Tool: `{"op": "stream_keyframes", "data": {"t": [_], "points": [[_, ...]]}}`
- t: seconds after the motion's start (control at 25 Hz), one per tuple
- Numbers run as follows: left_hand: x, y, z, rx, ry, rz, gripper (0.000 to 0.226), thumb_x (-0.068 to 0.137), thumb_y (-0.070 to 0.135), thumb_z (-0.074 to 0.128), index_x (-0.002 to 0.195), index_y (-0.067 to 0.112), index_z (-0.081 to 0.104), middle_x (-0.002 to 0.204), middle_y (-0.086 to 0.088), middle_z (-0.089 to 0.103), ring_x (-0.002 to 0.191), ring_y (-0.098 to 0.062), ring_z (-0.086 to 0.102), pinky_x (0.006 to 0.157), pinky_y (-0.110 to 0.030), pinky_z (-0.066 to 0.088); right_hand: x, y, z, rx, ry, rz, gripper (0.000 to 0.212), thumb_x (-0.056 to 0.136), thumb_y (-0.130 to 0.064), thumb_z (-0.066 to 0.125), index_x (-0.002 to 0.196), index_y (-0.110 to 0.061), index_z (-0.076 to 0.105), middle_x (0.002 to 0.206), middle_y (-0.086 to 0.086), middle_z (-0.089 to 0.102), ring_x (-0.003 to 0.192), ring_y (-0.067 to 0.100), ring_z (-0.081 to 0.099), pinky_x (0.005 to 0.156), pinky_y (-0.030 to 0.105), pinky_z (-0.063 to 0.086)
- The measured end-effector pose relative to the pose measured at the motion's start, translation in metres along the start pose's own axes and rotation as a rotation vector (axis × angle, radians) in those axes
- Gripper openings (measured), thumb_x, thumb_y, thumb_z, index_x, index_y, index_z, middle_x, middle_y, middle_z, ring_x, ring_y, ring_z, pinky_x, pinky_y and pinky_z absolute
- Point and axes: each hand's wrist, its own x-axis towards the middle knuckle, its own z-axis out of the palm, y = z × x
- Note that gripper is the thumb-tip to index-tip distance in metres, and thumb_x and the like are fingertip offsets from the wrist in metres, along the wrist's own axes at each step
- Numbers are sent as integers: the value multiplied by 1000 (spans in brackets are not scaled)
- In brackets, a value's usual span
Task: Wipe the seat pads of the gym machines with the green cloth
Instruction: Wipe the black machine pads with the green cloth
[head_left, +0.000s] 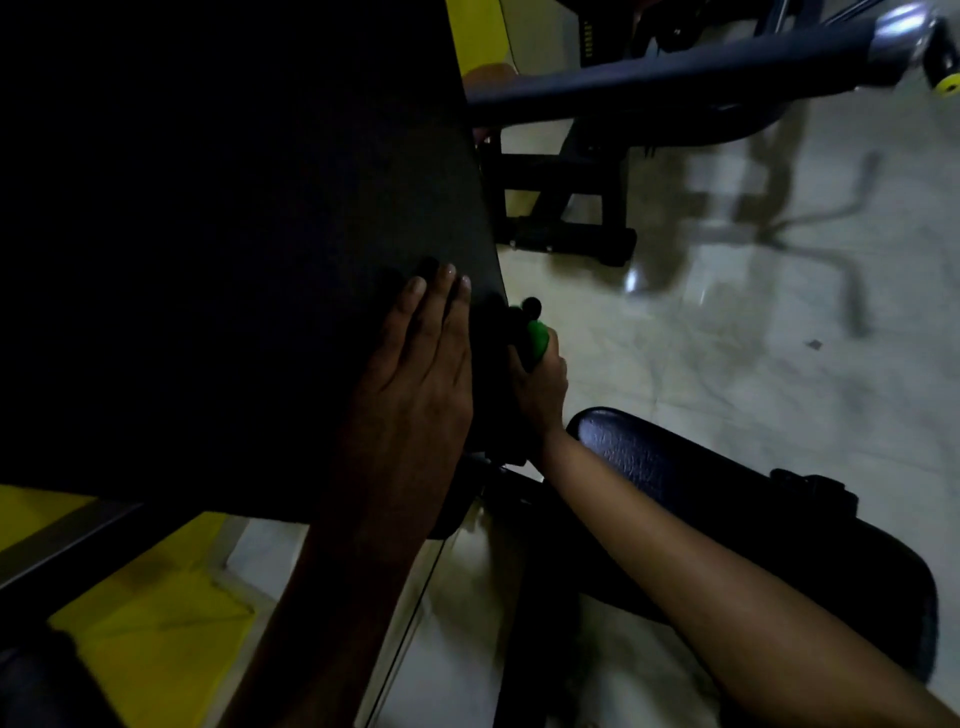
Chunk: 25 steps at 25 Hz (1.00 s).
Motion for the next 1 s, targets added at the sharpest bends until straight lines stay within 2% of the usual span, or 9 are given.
{"op": "stream_keyframes", "data": {"t": [0.08,0.16,0.2,0.36,0.52,0.68,0.84,0.88,1.0], "points": [[-1,0,-1,21,3,-1,59,91,34,25,138,7,46,148,-12,39,139,-28,33,114,-43,8,-3,-1,2,-6,27,-54,61,75,-38,44,125,-3,49,112,17,56,110,33,49,79,26,33],[0,0,0,38,4,-3,59,93,25,15,140,5,42,149,-14,37,140,-30,30,114,-44,6,-9,-2,7,34,55,-110,59,77,-34,48,129,-4,48,115,15,53,106,22,48,85,24,34],[0,-1,0,42,3,0,56,94,23,17,140,5,43,149,-14,37,140,-30,30,114,-45,6,-8,3,9,33,63,-96,59,78,-34,50,130,-6,47,114,14,52,104,19,47,85,23,35],[-2,-1,-1,115,-6,9,59,92,30,22,142,6,40,152,-14,32,142,-31,26,113,-46,4,10,15,6,5,28,125,52,86,-36,51,128,-6,48,113,20,58,112,34,50,89,35,37],[0,4,0,92,18,-2,54,94,24,22,143,6,39,152,-13,33,142,-31,27,113,-46,6,-14,10,13,49,50,-87,62,75,-33,49,131,-5,47,115,17,51,105,26,50,84,22,35],[0,6,-1,54,44,-47,52,93,18,21,136,7,49,148,-11,40,139,-30,32,113,-46,10,-10,19,10,42,54,206,67,76,-40,48,134,-7,44,119,25,51,114,37,48,90,32,36],[0,4,-1,30,62,-45,57,91,18,15,136,7,49,148,-10,40,140,-29,31,113,-45,11,-62,18,24,91,32,-4,68,77,-36,52,135,0,42,125,25,45,117,30,46,98,32,34],[0,4,-2,38,53,-30,58,91,19,14,137,9,48,150,-9,38,141,-29,29,113,-46,10,-67,26,26,83,29,23,65,81,-32,56,135,0,40,127,25,44,118,30,46,99,33,34],[-2,2,-6,67,4,9,54,92,27,24,137,11,48,151,-8,36,142,-29,27,113,-46,7,-62,44,27,16,30,353,54,89,-23,58,137,-6,41,123,25,47,116,40,48,99,43,37]]}}
